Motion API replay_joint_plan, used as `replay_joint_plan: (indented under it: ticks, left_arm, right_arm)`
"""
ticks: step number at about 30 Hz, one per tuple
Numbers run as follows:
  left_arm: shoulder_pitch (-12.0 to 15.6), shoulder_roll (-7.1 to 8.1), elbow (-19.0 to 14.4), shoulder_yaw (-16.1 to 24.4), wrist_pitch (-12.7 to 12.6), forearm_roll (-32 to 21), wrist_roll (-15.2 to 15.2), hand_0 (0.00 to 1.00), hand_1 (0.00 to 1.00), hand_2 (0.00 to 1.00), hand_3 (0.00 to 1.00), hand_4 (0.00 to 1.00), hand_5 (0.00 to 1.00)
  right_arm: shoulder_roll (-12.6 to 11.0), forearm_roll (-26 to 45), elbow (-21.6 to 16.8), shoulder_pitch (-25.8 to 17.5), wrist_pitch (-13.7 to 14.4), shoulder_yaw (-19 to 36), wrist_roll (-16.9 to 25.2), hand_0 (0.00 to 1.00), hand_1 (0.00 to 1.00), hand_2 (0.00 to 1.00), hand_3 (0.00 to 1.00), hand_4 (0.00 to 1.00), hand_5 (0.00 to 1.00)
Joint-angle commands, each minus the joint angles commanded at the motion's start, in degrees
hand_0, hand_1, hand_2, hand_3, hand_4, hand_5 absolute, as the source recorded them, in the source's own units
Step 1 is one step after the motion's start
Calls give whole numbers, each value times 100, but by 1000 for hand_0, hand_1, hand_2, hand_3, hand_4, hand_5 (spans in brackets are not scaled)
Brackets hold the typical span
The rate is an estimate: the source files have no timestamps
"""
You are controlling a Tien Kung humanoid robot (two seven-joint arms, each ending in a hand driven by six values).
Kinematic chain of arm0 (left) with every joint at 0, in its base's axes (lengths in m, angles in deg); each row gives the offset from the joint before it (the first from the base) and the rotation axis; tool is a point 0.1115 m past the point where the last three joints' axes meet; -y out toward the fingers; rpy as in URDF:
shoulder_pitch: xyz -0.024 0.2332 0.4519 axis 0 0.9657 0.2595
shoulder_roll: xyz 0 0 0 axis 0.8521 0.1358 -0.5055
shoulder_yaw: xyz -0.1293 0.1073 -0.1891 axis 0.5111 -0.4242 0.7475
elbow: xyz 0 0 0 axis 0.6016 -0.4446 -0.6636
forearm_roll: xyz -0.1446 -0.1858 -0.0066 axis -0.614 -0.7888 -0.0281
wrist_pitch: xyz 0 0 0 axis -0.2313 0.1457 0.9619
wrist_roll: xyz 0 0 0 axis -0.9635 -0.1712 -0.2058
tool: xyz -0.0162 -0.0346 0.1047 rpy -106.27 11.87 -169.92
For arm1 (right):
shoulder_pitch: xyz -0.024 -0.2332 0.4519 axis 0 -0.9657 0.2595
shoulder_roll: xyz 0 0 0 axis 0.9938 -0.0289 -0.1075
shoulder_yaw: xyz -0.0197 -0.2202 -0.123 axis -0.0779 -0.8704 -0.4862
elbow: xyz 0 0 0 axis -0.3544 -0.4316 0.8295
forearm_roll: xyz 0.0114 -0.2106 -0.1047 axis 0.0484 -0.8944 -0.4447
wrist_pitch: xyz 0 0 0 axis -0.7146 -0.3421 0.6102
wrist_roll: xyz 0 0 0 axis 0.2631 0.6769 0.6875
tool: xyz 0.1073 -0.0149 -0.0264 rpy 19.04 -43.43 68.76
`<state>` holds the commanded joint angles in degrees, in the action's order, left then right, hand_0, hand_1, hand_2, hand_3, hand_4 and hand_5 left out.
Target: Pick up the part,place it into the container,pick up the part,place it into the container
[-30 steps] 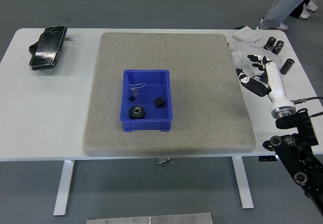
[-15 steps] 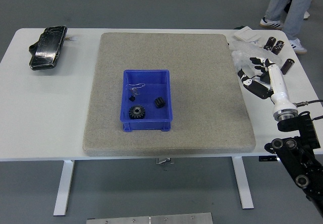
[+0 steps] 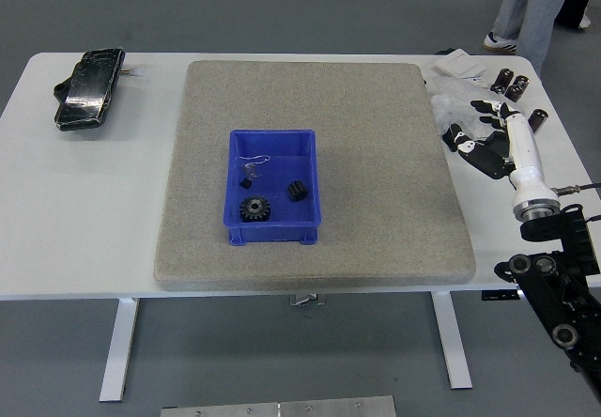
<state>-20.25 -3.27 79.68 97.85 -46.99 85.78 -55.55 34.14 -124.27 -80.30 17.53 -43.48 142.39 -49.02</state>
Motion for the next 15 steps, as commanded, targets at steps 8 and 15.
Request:
replay_joint_plan:
  ticks: [8, 15]
  left_arm:
    - [-2, -15, 0, 44, -1, 28, -5, 667, 658, 634, 623, 704, 220]
    - [-9, -31, 0, 69, -7, -10, -34, 666, 658, 634, 623, 703, 218]
  right_arm:
    - [-15, -17, -42, -37, 0, 154, -8, 780, 732, 768, 731, 715, 332]
    - [3, -58, -71, -64, 2, 232, -28, 777, 729, 768, 729, 714, 330]
